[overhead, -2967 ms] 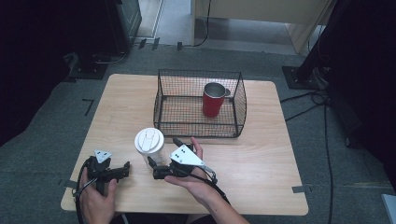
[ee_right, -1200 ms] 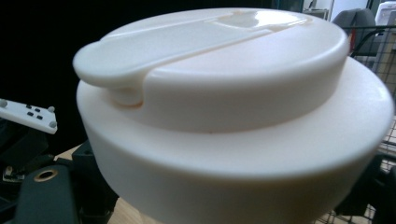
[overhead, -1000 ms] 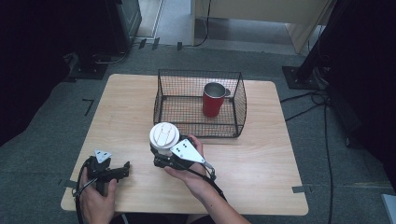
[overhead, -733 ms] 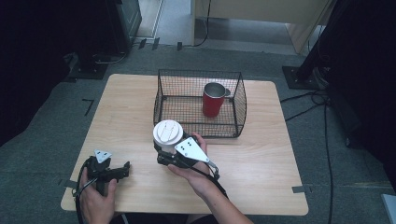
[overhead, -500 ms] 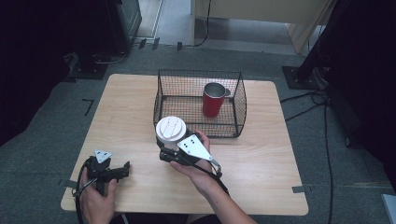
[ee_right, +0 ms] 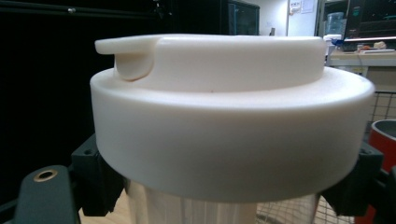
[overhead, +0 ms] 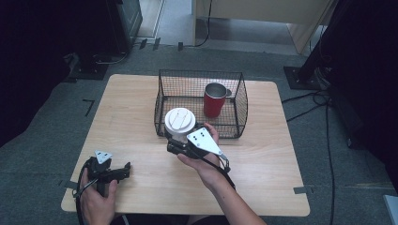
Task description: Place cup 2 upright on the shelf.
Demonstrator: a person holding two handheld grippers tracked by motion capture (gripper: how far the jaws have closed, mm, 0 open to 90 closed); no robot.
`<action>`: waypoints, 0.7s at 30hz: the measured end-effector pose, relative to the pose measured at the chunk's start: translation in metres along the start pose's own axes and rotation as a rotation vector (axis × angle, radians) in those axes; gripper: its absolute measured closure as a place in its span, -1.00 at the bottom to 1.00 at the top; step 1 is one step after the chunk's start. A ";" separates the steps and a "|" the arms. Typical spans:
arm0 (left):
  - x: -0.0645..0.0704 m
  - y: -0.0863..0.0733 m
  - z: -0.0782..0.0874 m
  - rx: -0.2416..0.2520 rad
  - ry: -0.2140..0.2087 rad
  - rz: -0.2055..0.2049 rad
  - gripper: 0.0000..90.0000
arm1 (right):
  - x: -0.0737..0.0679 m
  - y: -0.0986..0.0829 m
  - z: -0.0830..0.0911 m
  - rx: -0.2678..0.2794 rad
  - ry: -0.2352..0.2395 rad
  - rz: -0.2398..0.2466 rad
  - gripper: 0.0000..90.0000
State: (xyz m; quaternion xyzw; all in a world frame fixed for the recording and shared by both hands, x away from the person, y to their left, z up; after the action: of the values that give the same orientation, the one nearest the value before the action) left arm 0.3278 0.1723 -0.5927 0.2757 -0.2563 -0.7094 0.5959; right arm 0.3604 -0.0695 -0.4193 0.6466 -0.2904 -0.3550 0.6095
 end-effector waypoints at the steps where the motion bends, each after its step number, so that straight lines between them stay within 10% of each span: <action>1: 0.000 0.000 0.000 0.000 0.000 0.001 -1.00 | 0.002 0.002 0.000 0.005 -0.003 0.003 -0.65; 21: 0.000 0.000 0.000 -0.001 0.000 0.000 -1.00 | 0.033 0.032 -0.007 0.040 -0.061 -0.009 -0.65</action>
State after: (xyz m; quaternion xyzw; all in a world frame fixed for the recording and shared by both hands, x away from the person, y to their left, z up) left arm 0.3277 0.1723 -0.5927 0.2757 -0.2560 -0.7094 0.5961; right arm 0.3872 -0.0947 -0.3912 0.6489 -0.3127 -0.3715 0.5858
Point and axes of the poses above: each handheld gripper's, and its own axes: z roughly backward along the jaws, y roughly out of its top, x roughly to its right, the point moved 10 cm from there along -z, roughly forward along the jaws, and after that the axes turned 6 degrees about y, right-handed, at the moved point
